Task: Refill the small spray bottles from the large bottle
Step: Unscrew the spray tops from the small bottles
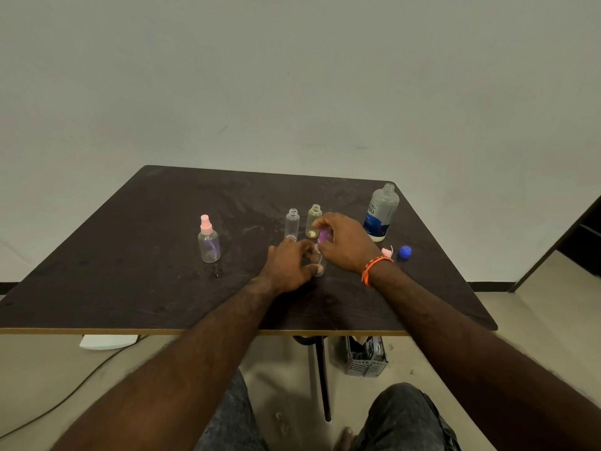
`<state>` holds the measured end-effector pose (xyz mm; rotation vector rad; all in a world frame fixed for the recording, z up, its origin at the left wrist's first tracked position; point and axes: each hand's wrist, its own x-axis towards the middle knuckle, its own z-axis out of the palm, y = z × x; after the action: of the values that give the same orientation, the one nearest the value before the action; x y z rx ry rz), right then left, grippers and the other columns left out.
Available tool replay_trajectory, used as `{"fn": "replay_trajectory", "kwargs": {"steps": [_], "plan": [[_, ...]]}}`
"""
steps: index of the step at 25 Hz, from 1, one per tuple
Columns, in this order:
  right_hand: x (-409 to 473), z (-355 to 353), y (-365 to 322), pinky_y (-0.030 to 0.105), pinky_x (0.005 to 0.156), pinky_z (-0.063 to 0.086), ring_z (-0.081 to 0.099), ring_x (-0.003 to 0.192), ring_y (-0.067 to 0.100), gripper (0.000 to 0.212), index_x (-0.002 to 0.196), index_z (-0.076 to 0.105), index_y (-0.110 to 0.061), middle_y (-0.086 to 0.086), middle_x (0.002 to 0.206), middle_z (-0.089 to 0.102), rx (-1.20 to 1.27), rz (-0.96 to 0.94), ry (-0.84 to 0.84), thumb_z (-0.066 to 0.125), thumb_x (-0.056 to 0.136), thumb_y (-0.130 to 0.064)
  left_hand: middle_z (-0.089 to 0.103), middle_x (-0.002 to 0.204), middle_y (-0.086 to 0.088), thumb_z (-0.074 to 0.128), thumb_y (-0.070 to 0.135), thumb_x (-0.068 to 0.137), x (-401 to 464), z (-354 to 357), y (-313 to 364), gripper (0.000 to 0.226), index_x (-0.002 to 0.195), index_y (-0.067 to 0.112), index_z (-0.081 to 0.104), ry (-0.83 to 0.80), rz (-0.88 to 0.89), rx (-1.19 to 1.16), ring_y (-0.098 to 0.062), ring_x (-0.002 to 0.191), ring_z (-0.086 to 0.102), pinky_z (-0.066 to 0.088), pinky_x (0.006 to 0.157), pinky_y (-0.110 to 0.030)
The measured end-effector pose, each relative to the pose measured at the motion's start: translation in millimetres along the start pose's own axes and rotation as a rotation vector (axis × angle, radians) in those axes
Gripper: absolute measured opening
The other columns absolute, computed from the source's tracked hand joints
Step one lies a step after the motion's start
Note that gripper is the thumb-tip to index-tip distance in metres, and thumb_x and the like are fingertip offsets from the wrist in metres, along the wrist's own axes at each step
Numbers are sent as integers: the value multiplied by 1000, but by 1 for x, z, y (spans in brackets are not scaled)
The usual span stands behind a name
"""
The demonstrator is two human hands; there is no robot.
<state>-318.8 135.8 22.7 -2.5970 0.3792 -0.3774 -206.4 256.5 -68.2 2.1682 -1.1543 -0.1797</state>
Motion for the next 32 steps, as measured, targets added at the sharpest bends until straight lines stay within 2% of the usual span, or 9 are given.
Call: {"fn": "replay_trajectory", "kwargs": {"steps": [2, 5, 9, 12, 16, 19, 21, 26, 32], "plan": [[2, 0, 1, 32, 89, 52, 59, 99, 15, 39, 120, 60, -17, -2, 111, 60, -43, 44, -27, 73, 87, -33, 70, 101, 18, 77, 51, 81, 0, 0, 0, 33, 108, 33, 68, 1, 2, 0, -13, 109, 62, 43, 103, -56], [5, 2, 6, 36, 84, 56, 61, 84, 14, 18, 101, 64, -19, -3, 93, 65, -144, 89, -25, 67, 91, -34, 68, 104, 14, 79, 51, 82, 0, 1, 1, 36, 110, 32, 67, 14, -22, 6, -14, 108, 63, 43, 103, -53], [4, -18, -2, 24, 70, 47, 58, 73, 10, 8, 85, 64, -21, -6, 80, 65, -65, -4, 283, 66, 88, -28, 66, 101, 16, 79, 43, 86, -4, -1, 5, 25, 103, 29, 68, 40, -7, 17, -13, 110, 57, 40, 102, -48], [-3, -47, 1, 15, 67, 42, 58, 71, 4, 12, 82, 66, -22, -12, 75, 63, 42, 62, 507, 67, 86, -33, 67, 101, 17, 79, 42, 86, -5, -3, 7, 23, 102, 31, 68, 32, -11, 19, -12, 108, 60, 41, 104, -51], [-27, -65, 57, 28, 74, 52, 63, 80, 10, 8, 85, 64, -26, -11, 82, 66, 154, 326, 671, 68, 84, -33, 69, 93, 20, 80, 43, 84, -3, -2, 4, 20, 95, 33, 67, 17, 8, 2, -9, 104, 63, 44, 106, -55], [-56, -51, 96, 17, 63, 42, 56, 68, 5, 12, 88, 65, -16, -5, 78, 63, 128, 505, 674, 71, 91, -27, 69, 90, 22, 80, 45, 83, -2, -1, 1, 20, 91, 34, 66, 17, 17, -23, -8, 102, 65, 47, 104, -56], [-70, -33, 113, 16, 60, 36, 54, 68, 3, 13, 90, 67, -14, -1, 81, 66, 100, 563, 654, 72, 92, -25, 69, 90, 22, 78, 49, 81, -1, 0, 0, 22, 90, 35, 65, 8, 20, -45, -7, 102, 65, 48, 103, -57], [-66, -8, 131, 33, 73, 55, 64, 79, 18, 14, 93, 65, -13, 7, 89, 70, 32, 633, 630, 72, 90, -26, 70, 92, 23, 73, 59, 77, 3, 3, -6, 30, 95, 36, 66, 3, 27, -66, -4, 101, 65, 49, 102, -57], [-62, 0, 140, 38, 79, 56, 65, 82, 21, 26, 109, 63, -11, 8, 94, 71, -96, 734, 543, 66, 94, -32, 73, 94, 24, 74, 59, 76, 4, 5, -9, 34, 99, 35, 68, 5, 21, -88, -5, 104, 68, 49, 102, -59]]}}
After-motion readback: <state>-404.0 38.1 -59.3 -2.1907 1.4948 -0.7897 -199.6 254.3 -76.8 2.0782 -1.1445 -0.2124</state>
